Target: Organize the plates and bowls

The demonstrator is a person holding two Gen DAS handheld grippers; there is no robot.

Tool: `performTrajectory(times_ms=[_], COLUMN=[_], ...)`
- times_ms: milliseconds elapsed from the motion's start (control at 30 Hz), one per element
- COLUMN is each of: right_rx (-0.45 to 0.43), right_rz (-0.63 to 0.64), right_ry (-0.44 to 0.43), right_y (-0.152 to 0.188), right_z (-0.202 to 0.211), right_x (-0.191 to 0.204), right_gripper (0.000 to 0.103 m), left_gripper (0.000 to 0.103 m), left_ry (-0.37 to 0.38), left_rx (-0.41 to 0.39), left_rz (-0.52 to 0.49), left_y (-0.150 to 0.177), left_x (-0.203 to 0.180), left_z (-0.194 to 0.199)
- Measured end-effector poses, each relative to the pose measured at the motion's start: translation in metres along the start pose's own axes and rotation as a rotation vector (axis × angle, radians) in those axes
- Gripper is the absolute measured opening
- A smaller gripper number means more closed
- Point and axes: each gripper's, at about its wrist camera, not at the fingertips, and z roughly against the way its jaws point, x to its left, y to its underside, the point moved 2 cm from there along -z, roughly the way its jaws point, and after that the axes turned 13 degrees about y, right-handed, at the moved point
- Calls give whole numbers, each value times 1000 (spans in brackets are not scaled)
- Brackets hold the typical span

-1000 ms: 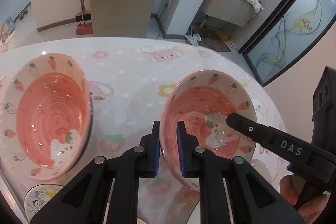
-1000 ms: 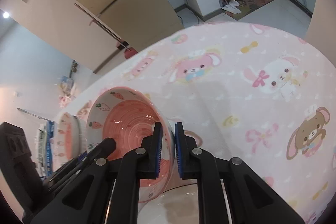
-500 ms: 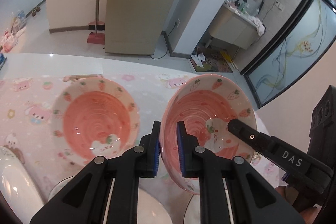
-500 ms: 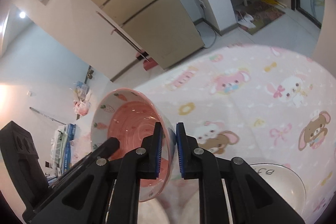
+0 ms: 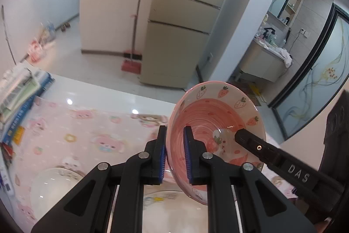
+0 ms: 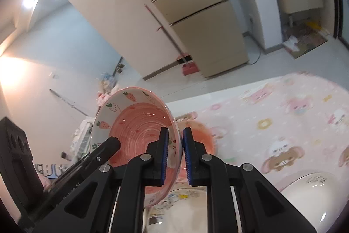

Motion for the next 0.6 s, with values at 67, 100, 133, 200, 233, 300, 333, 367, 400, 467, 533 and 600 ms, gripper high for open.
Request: performTrajectory(times_ms=[67, 100, 133, 200, 233, 300, 333, 367, 400, 467, 533, 600], right_rx=[-8, -10, -7, 0, -1, 0, 3, 6, 8, 7, 13, 22], right_rz=[19, 20, 19, 26, 29, 33, 27, 20, 15, 16, 22, 25], right_ry=[12, 15, 17, 12, 14, 24, 23, 21, 23, 37, 55, 69], right_y=[6, 9, 10, 12, 12, 13, 13, 13, 13, 13, 14, 15], right_z=[-6, -9, -12, -20, -23, -28, -30, -33, -35, -40, -46, -52], right_x=[5, 6, 5, 4, 2, -2, -4, -6, -8, -10, -11, -11], right_gripper=[16, 16, 16, 21, 21, 21, 21, 21, 21, 21, 21, 21], left_gripper=[13, 13, 13, 13, 13, 13, 13, 13, 13, 13, 13, 13], left_ry=[-10, -8, -2, 13, 28, 58, 73, 81, 85, 88, 80, 68], left_rx=[1, 5, 9, 10, 12, 21, 32, 34, 32, 31, 31, 31], left_rz=[-4, -2, -1, 6, 12, 22, 15, 9, 7, -6, -26, -46], left_y=[5, 7, 8, 11, 13, 16, 17, 18, 19, 21, 23, 25], left_x=[9, 11, 15, 21, 25, 29, 31, 33, 34, 34, 32, 31], left_z=[-1, -4, -7, -15, -19, -27, -33, -34, -36, -42, -46, -51])
